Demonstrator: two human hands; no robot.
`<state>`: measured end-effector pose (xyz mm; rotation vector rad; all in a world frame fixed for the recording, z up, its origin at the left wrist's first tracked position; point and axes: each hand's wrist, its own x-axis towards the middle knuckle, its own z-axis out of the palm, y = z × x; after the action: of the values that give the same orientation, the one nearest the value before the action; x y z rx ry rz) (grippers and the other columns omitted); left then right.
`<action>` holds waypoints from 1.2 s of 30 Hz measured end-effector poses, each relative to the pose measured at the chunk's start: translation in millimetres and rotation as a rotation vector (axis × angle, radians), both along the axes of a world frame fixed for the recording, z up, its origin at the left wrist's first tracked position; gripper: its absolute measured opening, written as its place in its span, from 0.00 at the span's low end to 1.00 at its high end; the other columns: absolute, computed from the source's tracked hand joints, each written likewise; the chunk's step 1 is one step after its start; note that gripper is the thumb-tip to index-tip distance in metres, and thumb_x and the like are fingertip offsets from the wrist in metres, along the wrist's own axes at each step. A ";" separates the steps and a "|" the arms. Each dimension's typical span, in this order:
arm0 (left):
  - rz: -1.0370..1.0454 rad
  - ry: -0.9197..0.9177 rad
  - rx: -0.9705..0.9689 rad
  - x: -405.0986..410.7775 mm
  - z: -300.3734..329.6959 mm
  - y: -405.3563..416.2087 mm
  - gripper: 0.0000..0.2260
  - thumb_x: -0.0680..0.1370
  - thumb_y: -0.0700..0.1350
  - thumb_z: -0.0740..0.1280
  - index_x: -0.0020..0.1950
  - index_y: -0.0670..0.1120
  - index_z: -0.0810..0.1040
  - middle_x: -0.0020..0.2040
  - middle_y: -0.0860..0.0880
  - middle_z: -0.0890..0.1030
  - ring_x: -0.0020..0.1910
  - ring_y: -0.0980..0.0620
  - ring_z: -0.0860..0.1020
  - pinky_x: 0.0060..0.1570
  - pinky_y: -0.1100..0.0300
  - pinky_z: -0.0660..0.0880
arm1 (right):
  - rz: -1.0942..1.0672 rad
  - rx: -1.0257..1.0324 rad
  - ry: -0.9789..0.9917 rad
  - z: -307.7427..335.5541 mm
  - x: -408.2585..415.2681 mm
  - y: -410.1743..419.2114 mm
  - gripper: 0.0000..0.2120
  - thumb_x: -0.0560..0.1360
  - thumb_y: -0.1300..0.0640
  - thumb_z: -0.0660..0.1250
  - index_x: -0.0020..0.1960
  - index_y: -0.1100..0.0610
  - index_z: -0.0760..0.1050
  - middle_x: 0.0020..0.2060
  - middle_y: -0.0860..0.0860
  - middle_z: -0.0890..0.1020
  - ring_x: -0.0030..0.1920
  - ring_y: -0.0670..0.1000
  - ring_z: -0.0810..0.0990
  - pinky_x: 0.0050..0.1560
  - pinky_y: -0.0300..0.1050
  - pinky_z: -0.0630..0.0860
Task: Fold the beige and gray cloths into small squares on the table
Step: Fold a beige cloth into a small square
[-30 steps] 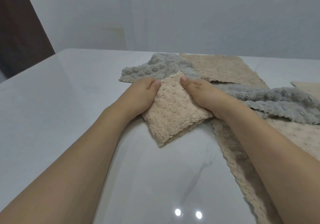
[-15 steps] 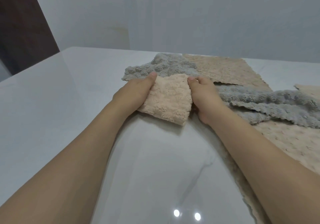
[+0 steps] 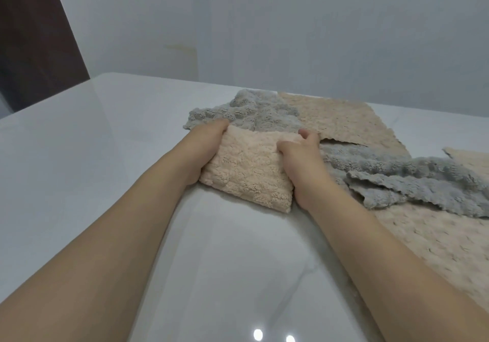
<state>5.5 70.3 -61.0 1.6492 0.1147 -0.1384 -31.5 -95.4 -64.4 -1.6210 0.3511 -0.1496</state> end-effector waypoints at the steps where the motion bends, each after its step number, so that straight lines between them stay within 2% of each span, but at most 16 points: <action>1: 0.003 0.022 0.026 2.5 0.4 -1.8 0.13 0.77 0.56 0.64 0.43 0.47 0.79 0.44 0.45 0.85 0.44 0.43 0.85 0.51 0.46 0.80 | -0.014 -0.095 -0.031 -4.7 0.5 1.1 0.22 0.79 0.56 0.58 0.71 0.46 0.58 0.54 0.56 0.78 0.39 0.52 0.76 0.37 0.45 0.73; 3: 0.024 -0.002 0.208 4.8 -0.8 -4.8 0.15 0.79 0.56 0.63 0.46 0.46 0.80 0.46 0.46 0.85 0.45 0.44 0.84 0.53 0.50 0.80 | -0.040 -0.235 -0.081 -13.5 1.4 2.5 0.18 0.81 0.53 0.55 0.69 0.44 0.59 0.60 0.58 0.78 0.46 0.54 0.76 0.48 0.53 0.76; 4: 0.032 -0.035 0.305 5.8 -1.6 -5.5 0.16 0.79 0.55 0.63 0.48 0.44 0.81 0.47 0.45 0.85 0.46 0.44 0.83 0.54 0.51 0.79 | -0.045 -0.264 -0.102 -15.7 2.7 2.3 0.16 0.81 0.52 0.54 0.68 0.44 0.60 0.59 0.59 0.78 0.47 0.55 0.76 0.50 0.55 0.76; 7: 0.034 -0.179 0.515 9.9 -2.1 -9.5 0.18 0.82 0.51 0.59 0.49 0.36 0.78 0.48 0.39 0.82 0.47 0.42 0.80 0.52 0.50 0.74 | -0.051 -0.343 -0.132 -12.4 6.1 -0.6 0.13 0.83 0.54 0.52 0.66 0.48 0.63 0.53 0.56 0.79 0.44 0.54 0.78 0.44 0.48 0.75; 10: 0.065 -0.276 0.645 5.1 3.3 -15.2 0.16 0.84 0.50 0.55 0.46 0.40 0.74 0.43 0.44 0.78 0.44 0.44 0.75 0.42 0.52 0.67 | -0.056 -0.410 -0.114 1.5 10.2 -1.2 0.12 0.83 0.54 0.52 0.65 0.52 0.66 0.53 0.54 0.78 0.50 0.55 0.78 0.46 0.45 0.71; 12: 0.103 -0.274 0.664 0.9 9.4 -15.8 0.15 0.85 0.51 0.54 0.45 0.43 0.71 0.39 0.48 0.75 0.41 0.46 0.74 0.39 0.52 0.64 | -0.043 -0.420 -0.083 14.4 11.9 0.8 0.12 0.83 0.54 0.52 0.64 0.52 0.67 0.52 0.52 0.78 0.51 0.52 0.77 0.45 0.44 0.69; 15: 0.125 -0.210 0.675 -5.5 23.0 -7.7 0.15 0.85 0.52 0.53 0.45 0.44 0.69 0.38 0.47 0.75 0.38 0.47 0.73 0.39 0.51 0.67 | 0.013 -0.433 -0.049 30.0 12.8 9.5 0.12 0.84 0.54 0.51 0.64 0.52 0.67 0.50 0.50 0.77 0.48 0.49 0.76 0.43 0.43 0.68; 18: 0.113 -0.149 0.721 -9.1 35.4 11.5 0.14 0.85 0.52 0.52 0.46 0.46 0.67 0.36 0.46 0.75 0.35 0.47 0.73 0.36 0.51 0.66 | 0.059 -0.435 -0.003 37.4 14.7 28.0 0.12 0.84 0.52 0.50 0.64 0.51 0.66 0.49 0.53 0.78 0.46 0.51 0.76 0.42 0.43 0.67; 21: 0.112 -0.097 0.771 -7.2 38.6 40.9 0.15 0.85 0.53 0.51 0.46 0.45 0.66 0.34 0.45 0.74 0.33 0.46 0.73 0.32 0.52 0.66 | 0.105 -0.431 0.037 40.0 20.2 57.8 0.13 0.84 0.51 0.49 0.65 0.52 0.66 0.53 0.55 0.78 0.50 0.53 0.77 0.45 0.44 0.70; 23: 0.123 -0.066 0.776 -2.2 37.5 65.3 0.16 0.85 0.53 0.50 0.45 0.44 0.66 0.33 0.45 0.74 0.31 0.45 0.72 0.32 0.52 0.66 | 0.133 -0.421 0.038 42.4 26.7 81.8 0.13 0.84 0.51 0.49 0.65 0.52 0.65 0.54 0.54 0.77 0.52 0.53 0.77 0.48 0.47 0.73; 29: 0.164 -0.025 0.814 18.2 29.5 156.6 0.15 0.85 0.53 0.51 0.45 0.44 0.66 0.31 0.46 0.73 0.30 0.45 0.73 0.31 0.52 0.67 | 0.208 -0.444 0.068 43.0 56.1 171.6 0.13 0.84 0.53 0.48 0.64 0.54 0.66 0.55 0.51 0.77 0.53 0.50 0.76 0.53 0.46 0.73; 34: 0.199 0.044 0.872 34.3 23.2 250.6 0.14 0.85 0.53 0.50 0.46 0.45 0.65 0.32 0.46 0.73 0.30 0.48 0.72 0.28 0.54 0.62 | 0.306 -0.503 0.087 40.0 83.4 265.6 0.15 0.84 0.53 0.48 0.66 0.54 0.65 0.55 0.48 0.75 0.51 0.47 0.75 0.52 0.42 0.70; 36: 0.201 0.087 0.909 41.1 18.9 287.9 0.15 0.85 0.53 0.49 0.47 0.45 0.65 0.33 0.47 0.73 0.30 0.49 0.72 0.29 0.54 0.61 | 0.339 -0.533 0.104 36.5 92.1 302.2 0.14 0.83 0.52 0.48 0.66 0.54 0.65 0.51 0.45 0.76 0.46 0.45 0.75 0.49 0.43 0.71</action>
<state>46.7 358.2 -42.1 2.5207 0.4600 0.0056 60.7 206.8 -27.9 -2.1949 0.1115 0.1115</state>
